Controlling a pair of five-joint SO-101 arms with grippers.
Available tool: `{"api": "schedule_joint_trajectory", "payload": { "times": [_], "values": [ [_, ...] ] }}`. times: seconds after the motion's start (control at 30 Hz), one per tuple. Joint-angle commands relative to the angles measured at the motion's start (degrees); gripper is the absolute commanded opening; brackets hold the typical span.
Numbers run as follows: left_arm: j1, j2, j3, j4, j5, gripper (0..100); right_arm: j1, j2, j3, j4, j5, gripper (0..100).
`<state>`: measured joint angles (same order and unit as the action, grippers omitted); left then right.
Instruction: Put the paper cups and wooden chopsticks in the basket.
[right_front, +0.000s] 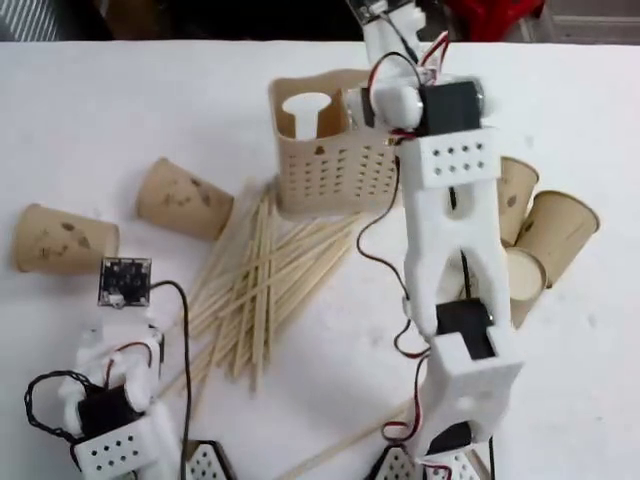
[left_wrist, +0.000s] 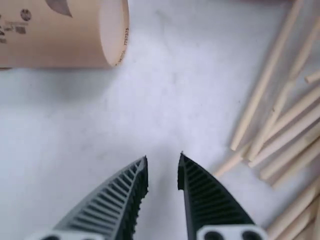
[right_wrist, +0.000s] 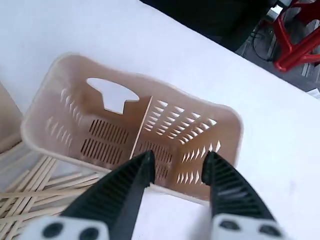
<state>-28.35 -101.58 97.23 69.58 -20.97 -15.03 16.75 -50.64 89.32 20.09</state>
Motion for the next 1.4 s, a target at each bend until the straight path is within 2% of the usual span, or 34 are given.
{"api": "schedule_joint_trajectory", "payload": {
  "times": [0.0,0.23,0.4,0.67,0.77,0.93,1.13,1.37],
  "values": [
    [-0.3,0.2,0.0,0.3,-0.7,12,0.2,-4.4,-1.5,-1.5,1.3,17.3],
    [-0.3,0.2,0.0,0.3,-0.7,12,2.2,-4.3,5.6,-10.8,2.5,17.3],
    [-0.3,0.2,0.0,0.3,-0.7,12,1.2,-7.6,17.9,-19.4,2.5,17.3],
    [-0.3,0.1,0.0,0.3,-0.7,12,-1.5,-25.2,54.3,-46.2,2.3,17.3],
    [-0.3,0.1,0.0,0.3,-0.7,12,-3.3,-29.8,64.2,-52.2,2.4,17.4],
    [-0.3,0.1,0.0,0.3,-0.7,12,-6.3,-30.6,66.5,-52.5,2.2,21.7],
    [-0.3,0.1,0.0,0.3,-0.7,12,-5.1,-21.7,61.1,-51.4,2.2,19.2],
    [-0.3,0.1,0.0,0.3,-0.7,12,-4.8,-10.8,43.5,-36.2,-2.5,10.0]
  ]
}}
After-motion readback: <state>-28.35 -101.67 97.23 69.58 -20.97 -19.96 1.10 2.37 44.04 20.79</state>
